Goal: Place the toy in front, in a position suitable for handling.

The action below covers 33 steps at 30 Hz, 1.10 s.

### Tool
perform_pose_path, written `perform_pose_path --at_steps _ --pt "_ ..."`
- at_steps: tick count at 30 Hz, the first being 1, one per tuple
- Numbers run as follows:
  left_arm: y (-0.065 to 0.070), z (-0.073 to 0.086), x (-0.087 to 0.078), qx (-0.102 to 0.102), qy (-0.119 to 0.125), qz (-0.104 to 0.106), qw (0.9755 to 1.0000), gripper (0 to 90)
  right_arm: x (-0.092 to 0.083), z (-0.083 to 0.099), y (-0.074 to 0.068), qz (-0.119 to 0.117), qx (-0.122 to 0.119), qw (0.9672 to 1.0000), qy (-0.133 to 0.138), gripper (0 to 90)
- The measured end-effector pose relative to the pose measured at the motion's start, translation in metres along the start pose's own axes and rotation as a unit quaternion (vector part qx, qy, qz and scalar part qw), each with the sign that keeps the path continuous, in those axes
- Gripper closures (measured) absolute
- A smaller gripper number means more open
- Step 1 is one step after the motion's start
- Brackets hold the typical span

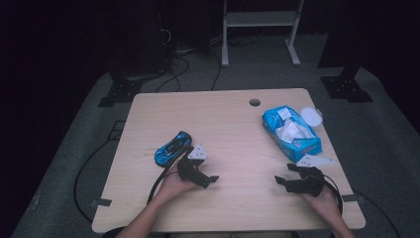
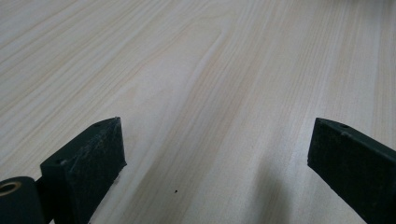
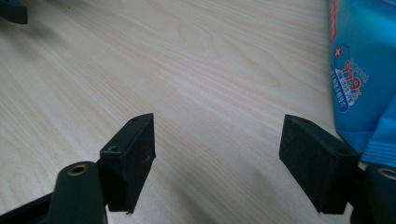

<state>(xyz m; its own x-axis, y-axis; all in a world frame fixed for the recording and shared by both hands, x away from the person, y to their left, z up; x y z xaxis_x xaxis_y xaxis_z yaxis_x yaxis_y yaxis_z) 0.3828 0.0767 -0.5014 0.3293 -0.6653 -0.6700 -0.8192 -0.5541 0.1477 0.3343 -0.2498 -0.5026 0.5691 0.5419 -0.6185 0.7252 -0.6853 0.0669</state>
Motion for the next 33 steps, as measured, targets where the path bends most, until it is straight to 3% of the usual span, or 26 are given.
perform_pose_path --at_steps 7,11,13,21,22,23,25,27,28,33 --pt "-0.008 -0.005 -0.005 -0.014 0.010 -0.012 0.9998 3.5 0.000 0.001 0.001 -0.001 -0.001 1.0000 0.001 25.9" --pt "-0.013 -0.008 -0.010 -0.012 0.008 -0.019 0.9997 3.5 -0.001 0.001 0.000 0.002 0.000 1.0000 0.002 25.9" --pt "-0.015 -0.011 -0.015 -0.005 0.015 -0.029 0.9994 3.7 -0.002 0.000 -0.001 0.003 -0.001 1.0000 0.002 25.9" --pt "-0.043 -0.021 -0.047 -0.020 0.031 -0.065 0.9972 3.7 -0.003 -0.002 -0.005 0.004 0.000 1.0000 0.005 25.9" --pt "-0.052 -0.023 -0.057 -0.035 0.045 -0.065 0.9963 3.7 -0.004 -0.002 -0.006 0.005 0.001 1.0000 0.005 25.9" --pt "-0.052 -0.023 -0.057 -0.035 0.045 -0.065 0.9963 4.1 -0.004 -0.003 -0.006 0.005 0.003 1.0000 0.005 25.9" --pt "-0.063 -0.024 -0.069 -0.051 0.080 -0.069 0.9931 5.4 -0.004 -0.003 -0.006 0.004 0.004 1.0000 0.007 25.9" --pt "-0.075 -0.023 -0.078 -0.067 0.080 -0.080 0.9914 5.5 -0.004 -0.003 -0.006 0.005 0.005 0.9999 0.008 25.9" --pt "-0.085 -0.023 -0.084 -0.084 0.079 -0.083 0.9899 5.6 -0.004 -0.004 -0.006 0.003 0.004 1.0000 0.008 25.9" --pt "-0.102 -0.023 -0.092 -0.101 0.085 -0.092 0.9869 5.6 -0.002 -0.004 -0.007 0.001 0.000 1.0000 0.006 25.9"
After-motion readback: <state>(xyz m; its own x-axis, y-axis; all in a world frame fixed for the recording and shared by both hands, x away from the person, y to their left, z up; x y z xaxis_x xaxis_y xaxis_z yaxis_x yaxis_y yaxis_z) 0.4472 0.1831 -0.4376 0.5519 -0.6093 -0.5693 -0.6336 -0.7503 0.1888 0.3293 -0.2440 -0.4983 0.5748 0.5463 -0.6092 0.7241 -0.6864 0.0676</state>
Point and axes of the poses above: each handheld gripper's, and its own axes: x roughly forward along the jaws, z roughly out of its underside, y roughly to its right, the point moved 5 cm from there along x, roughly forward along the jaws, and after that the axes turned 11 degrees about -x, right-handed, at the moved point
